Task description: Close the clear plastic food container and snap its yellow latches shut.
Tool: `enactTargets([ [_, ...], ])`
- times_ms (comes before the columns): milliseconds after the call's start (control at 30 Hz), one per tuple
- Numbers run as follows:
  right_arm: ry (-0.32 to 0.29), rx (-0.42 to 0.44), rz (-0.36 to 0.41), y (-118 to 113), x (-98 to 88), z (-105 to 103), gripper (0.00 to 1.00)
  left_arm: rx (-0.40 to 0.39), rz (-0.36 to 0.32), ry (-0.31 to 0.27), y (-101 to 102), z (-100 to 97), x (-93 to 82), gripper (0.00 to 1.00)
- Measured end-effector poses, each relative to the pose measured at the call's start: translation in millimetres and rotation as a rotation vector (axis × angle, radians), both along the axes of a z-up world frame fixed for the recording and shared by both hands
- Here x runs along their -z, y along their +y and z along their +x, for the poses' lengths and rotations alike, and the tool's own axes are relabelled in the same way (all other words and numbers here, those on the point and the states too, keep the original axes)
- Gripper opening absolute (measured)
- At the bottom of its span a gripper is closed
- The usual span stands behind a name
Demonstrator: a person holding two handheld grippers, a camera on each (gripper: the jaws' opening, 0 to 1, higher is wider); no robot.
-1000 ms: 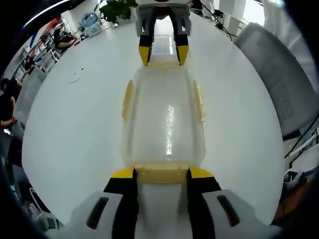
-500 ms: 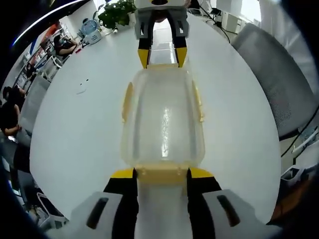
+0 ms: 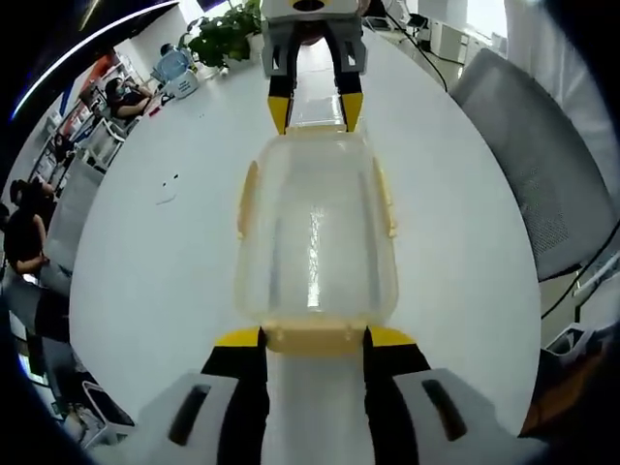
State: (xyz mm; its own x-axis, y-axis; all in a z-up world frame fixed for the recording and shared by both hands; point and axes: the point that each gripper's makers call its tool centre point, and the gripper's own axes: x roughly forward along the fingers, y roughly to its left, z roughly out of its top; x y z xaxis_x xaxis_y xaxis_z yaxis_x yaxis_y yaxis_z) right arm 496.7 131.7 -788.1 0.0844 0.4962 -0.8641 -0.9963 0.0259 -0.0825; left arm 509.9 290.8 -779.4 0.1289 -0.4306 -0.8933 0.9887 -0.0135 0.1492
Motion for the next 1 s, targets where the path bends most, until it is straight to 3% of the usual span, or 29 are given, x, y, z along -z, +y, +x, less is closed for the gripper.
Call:
enactTargets([
  [367, -0.010, 0.012, -0.017, -25.0, -10.3, -4.4, 0.35, 0.006, -0.009, -0.016, -25.3, -5.0, -12.5, 0.36],
  [1000, -0.011, 0.000, -0.038, -63.1, -16.0, -10.7, 0.35, 0.001, -0.015, -0.018, -63.4, -11.6, -18.4, 0.36],
])
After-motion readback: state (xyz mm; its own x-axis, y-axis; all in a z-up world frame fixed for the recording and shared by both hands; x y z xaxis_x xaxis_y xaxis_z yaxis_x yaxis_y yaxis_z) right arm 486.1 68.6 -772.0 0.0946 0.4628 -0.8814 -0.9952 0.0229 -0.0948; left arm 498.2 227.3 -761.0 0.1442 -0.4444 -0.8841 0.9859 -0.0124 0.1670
